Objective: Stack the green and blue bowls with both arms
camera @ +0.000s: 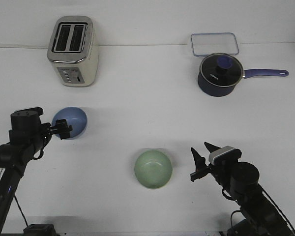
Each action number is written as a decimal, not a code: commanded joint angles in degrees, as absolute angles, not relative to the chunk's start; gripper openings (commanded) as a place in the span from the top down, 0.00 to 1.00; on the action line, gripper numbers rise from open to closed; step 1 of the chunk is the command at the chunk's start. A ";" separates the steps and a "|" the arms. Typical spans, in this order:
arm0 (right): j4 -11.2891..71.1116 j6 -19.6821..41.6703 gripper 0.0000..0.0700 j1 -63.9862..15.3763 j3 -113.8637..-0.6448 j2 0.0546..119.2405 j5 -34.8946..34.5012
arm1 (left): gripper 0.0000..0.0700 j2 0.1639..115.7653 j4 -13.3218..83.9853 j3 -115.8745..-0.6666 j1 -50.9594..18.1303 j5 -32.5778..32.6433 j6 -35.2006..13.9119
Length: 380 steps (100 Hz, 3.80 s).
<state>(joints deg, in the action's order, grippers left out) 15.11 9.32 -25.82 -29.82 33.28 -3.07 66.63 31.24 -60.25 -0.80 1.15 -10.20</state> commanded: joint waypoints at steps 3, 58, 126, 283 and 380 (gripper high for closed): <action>14.55 8.75 0.50 -26.13 -30.33 33.36 -3.33 | 0.26 69.45 31.79 -61.56 0.30 0.78 -9.93; 14.61 7.46 0.50 -26.13 -30.33 33.41 -3.44 | 0.27 86.06 25.52 -61.56 10.17 -11.27 -11.27; 14.66 7.46 0.50 -26.13 -30.33 33.41 -3.64 | 0.98 89.03 24.29 -62.28 10.09 -16.78 -9.67; 14.74 7.49 0.50 -26.13 -30.33 33.43 -3.64 | 0.98 83.66 20.18 -62.54 -42.09 -15.00 -9.54; 14.63 7.64 0.93 -26.13 -30.30 29.67 0.08 | 0.98 50.39 23.00 -62.48 -18.33 5.58 2.20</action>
